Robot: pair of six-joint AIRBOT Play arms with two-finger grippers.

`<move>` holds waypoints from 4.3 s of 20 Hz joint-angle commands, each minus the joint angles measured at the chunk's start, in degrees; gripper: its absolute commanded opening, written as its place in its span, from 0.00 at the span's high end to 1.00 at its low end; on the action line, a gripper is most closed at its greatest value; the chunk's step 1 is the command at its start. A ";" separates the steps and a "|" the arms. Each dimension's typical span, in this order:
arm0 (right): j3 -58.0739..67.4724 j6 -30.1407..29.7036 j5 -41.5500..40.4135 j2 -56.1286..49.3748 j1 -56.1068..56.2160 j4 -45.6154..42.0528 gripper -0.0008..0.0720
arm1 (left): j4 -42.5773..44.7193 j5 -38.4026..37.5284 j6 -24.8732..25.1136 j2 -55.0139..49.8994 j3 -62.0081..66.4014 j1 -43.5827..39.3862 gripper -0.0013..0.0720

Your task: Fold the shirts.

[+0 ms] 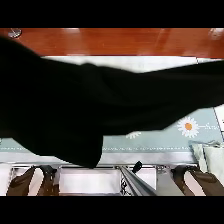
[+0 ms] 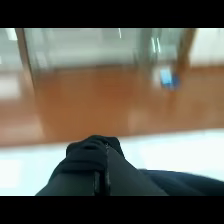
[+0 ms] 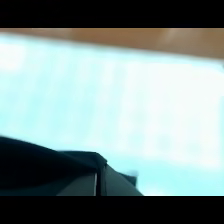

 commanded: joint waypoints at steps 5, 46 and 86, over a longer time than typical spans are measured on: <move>-25.90 -2.10 -1.27 -7.34 0.00 -0.37 0.96 | 1.16 -5.27 2.19 -1.53 -30.36 -5.49 0.95; -70.64 -20.44 -35.93 -23.17 -10.34 33.07 0.24 | 0.94 11.85 1.51 -32.76 -41.22 -22.03 0.95; 16.31 5.62 1.55 -1.90 -12.33 11.93 0.96 | 22.10 -16.92 -8.66 0.79 12.79 -19.61 0.95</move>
